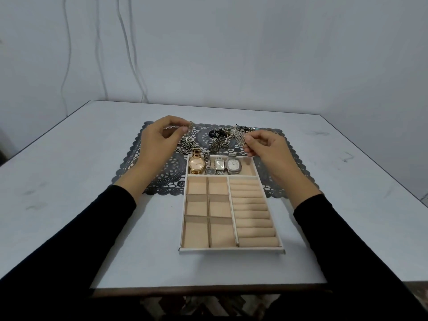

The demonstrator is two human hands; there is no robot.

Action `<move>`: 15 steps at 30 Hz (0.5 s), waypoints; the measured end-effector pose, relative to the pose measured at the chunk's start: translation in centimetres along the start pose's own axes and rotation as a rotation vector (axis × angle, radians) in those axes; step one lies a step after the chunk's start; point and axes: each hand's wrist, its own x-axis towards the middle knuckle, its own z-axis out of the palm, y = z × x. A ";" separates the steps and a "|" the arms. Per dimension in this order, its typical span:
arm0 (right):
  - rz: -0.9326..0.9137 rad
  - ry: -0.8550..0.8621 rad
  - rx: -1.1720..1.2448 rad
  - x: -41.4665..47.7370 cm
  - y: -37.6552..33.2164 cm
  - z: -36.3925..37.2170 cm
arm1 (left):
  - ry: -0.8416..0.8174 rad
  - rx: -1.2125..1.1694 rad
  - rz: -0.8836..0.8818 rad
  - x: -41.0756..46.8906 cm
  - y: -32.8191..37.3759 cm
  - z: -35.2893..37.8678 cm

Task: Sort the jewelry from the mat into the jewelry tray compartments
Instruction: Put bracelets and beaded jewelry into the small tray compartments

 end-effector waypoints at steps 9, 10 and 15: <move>-0.041 -0.045 0.059 -1.8 -0.7 0.0 | 0.012 -0.088 -0.023 -2.2 1.7 -1.1; -0.047 -0.052 0.051 -1.9 -0.7 0.0 | 0.012 -0.095 -0.026 -2.3 1.8 -1.1; -0.078 -0.147 0.027 -2.2 -0.7 0.1 | 0.003 -0.126 -0.031 -2.8 2.2 -1.3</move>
